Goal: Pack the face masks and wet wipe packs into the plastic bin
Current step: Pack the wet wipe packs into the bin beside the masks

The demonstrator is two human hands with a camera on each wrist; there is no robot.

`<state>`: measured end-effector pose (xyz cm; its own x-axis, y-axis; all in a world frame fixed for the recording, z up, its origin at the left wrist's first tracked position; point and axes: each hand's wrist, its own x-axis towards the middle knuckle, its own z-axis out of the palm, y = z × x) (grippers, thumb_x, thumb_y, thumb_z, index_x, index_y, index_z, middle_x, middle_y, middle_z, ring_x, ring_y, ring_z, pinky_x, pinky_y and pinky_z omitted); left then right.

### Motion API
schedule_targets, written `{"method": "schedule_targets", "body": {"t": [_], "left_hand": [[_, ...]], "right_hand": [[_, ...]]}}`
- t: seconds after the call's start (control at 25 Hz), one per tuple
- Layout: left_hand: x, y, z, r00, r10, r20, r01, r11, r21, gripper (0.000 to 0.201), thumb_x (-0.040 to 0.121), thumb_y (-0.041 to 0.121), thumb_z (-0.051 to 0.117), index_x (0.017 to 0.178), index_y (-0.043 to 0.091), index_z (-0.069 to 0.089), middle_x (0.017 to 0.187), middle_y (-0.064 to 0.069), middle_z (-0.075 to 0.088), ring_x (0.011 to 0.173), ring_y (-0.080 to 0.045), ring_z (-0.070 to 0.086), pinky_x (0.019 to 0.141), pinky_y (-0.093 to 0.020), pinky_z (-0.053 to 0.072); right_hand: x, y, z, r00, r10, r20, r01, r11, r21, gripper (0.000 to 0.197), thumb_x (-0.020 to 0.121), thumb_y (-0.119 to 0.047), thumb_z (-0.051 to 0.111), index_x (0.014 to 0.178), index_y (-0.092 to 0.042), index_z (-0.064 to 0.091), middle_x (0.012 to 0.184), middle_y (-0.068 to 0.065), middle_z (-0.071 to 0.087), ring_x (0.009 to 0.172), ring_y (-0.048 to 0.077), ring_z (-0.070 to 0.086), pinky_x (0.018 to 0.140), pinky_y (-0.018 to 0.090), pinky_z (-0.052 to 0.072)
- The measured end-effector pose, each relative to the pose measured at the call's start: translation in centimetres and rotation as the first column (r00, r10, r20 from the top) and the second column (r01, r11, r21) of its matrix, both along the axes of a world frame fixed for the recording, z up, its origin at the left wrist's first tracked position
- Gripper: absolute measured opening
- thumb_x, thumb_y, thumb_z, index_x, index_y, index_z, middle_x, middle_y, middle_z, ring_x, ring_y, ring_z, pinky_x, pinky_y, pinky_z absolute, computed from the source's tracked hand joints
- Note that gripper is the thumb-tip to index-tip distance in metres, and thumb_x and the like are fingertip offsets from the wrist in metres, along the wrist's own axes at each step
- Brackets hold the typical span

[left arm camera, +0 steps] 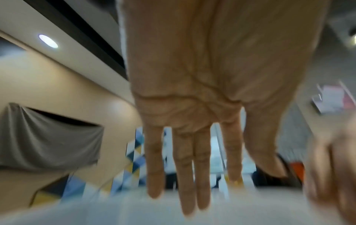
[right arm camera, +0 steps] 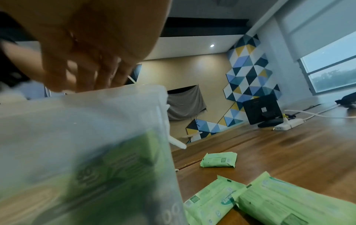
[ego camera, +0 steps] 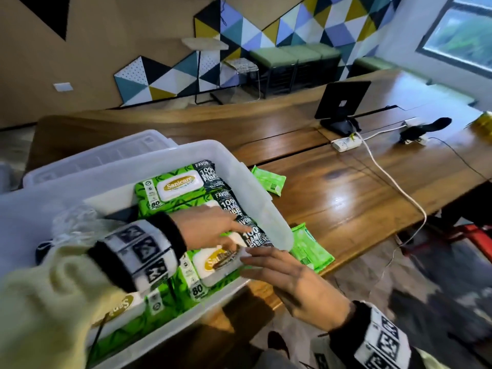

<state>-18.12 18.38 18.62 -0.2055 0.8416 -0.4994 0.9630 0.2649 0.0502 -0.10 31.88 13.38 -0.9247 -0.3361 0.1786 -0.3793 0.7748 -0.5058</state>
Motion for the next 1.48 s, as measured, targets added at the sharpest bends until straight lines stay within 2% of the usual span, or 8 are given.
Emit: {"method": "schedule_targets", "body": {"t": [0.2,0.52,0.64,0.8,1.0,1.16,1.32,1.48], "left_hand": [[9.2,1.3,5.0,0.981,-0.045,0.189,-0.128,0.583,0.802,0.033,0.089,0.041,0.034,0.087,0.028,0.064,0.076,0.011,0.065,0.054,0.005,0.046,0.059,-0.013,0.048],[14.9,13.8,-15.0,0.684,0.462,0.564,-0.656,0.728,0.199,0.041,0.087,0.027,0.034,0.102,0.007,0.065,0.105,-0.013,0.067,0.085,-0.005,0.061,0.081,-0.02,0.041],[14.2,14.4,-21.5,0.416,0.657,0.629,-0.887,0.445,0.121,0.029,0.088,0.015,0.04,0.1,0.006,0.065,0.106,-0.016,0.067,0.104,-0.028,0.061,0.086,-0.028,0.039],[13.6,15.2,-23.1,0.013,0.605,0.796,-0.999,-0.022,0.032,0.022,0.097,0.018,0.047,0.109,0.004,0.059,0.114,-0.016,0.065,0.093,-0.019,0.064,0.081,-0.023,0.043],[13.2,17.7,-20.4,-0.504,-0.009,0.864,-0.845,-0.203,-0.495,0.032,0.099,0.029,0.04,0.116,0.008,0.056,0.095,-0.007,0.072,0.073,-0.013,0.068,0.065,-0.026,0.055],[13.2,18.2,-19.6,-0.523,-0.193,0.83,-0.803,-0.216,-0.556,0.03,0.095,0.008,0.047,0.121,-0.005,0.054,0.083,-0.01,0.074,0.069,-0.021,0.072,0.06,-0.032,0.058],[13.6,17.7,-19.9,-0.473,-0.077,0.878,-0.829,-0.3,-0.472,0.034,0.089,0.003,0.057,0.122,-0.004,0.055,0.084,-0.006,0.074,0.07,-0.017,0.071,0.059,-0.029,0.057],[13.2,15.7,-21.4,-0.358,0.262,0.896,-0.889,-0.39,-0.241,0.059,0.08,0.024,0.07,0.132,0.008,0.048,0.125,-0.002,0.054,0.113,-0.017,0.052,0.101,-0.034,0.041]], "right_hand": [[0.6,8.1,-2.2,0.956,-0.261,-0.135,0.22,0.94,-0.261,0.025,0.086,-0.006,0.044,0.101,-0.017,0.06,0.101,-0.015,0.053,0.103,0.006,0.052,0.09,0.019,0.04],[-3.7,14.0,-15.0,0.659,-0.648,0.381,0.379,0.724,0.576,0.091,0.084,-0.053,0.054,0.144,0.0,0.012,0.143,0.025,0.029,0.131,0.037,0.03,0.105,0.045,0.031],[-3.2,13.4,-15.4,0.619,-0.617,0.485,0.342,0.768,0.541,0.108,0.058,-0.053,0.077,0.135,0.001,0.025,0.126,0.027,0.05,0.113,0.037,0.048,0.086,0.045,0.046],[-3.5,16.9,-14.0,0.696,-0.525,0.49,0.562,0.823,0.083,0.076,0.088,-0.028,0.059,0.146,-0.004,0.016,0.145,0.014,0.031,0.133,0.031,0.032,0.104,0.033,0.03],[-2.1,19.3,-14.3,0.565,0.093,0.82,0.804,0.161,-0.572,0.058,0.068,-0.008,0.063,0.124,0.001,0.052,0.094,0.008,0.072,0.075,0.02,0.069,0.062,0.025,0.054],[-1.8,19.1,-14.9,0.544,-0.007,0.839,0.807,0.279,-0.521,0.067,0.08,-0.016,0.067,0.139,-0.003,0.039,0.133,0.001,0.046,0.124,0.026,0.049,0.1,0.041,0.042],[-1.7,19.4,-16.0,0.694,-0.146,0.705,0.658,0.528,-0.538,0.044,0.085,-0.025,0.063,0.122,-0.004,0.052,0.127,0.017,0.057,0.115,0.023,0.054,0.108,0.044,0.038],[-1.7,21.9,-16.9,0.571,-0.64,0.513,0.722,0.69,0.057,0.044,0.092,-0.021,0.055,0.131,-0.005,0.042,0.134,0.015,0.045,0.128,0.027,0.039,0.108,0.033,0.032]]}}
